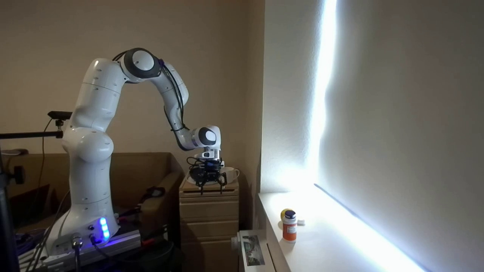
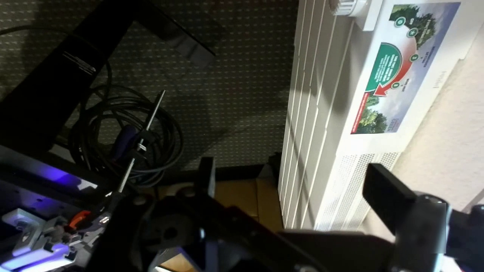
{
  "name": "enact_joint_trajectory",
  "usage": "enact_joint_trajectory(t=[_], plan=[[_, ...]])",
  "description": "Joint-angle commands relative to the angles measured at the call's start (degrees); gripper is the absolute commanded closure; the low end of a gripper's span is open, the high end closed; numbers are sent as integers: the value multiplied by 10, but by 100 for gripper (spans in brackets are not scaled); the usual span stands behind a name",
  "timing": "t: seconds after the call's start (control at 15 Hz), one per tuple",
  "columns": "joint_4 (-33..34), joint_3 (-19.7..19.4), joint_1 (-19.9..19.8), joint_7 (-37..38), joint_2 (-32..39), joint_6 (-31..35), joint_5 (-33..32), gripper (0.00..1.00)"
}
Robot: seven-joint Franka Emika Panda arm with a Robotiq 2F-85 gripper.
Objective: Put the mug on the nightstand and put the lemon in the bowl on the plate
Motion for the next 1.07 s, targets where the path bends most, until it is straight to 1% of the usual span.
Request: enact_joint_trajectory(t=[0.0,0.07,0.13,0.33,0.47,0.6,0.73,0.8,0.87,1.0], plan=[[24,-20,15,20,26,-16,-16,0],[31,-36,0,43,29,-19,5,0],[35,-45,-21,21,30,-15,30,0],[54,-96,-68,-7,31,-9,66,0],[89,-122,-109,-35,42,-22,109,0],[139,-131,-140,-51,67,-46,169,0],[161,-126,-149,-31,70,-75,230,0],[127,-141,-141,-47,51,-45,189,0],[139,-140,-145,-45,56,-55,208,0],[150,-136,-143,-37,62,-64,219,0]])
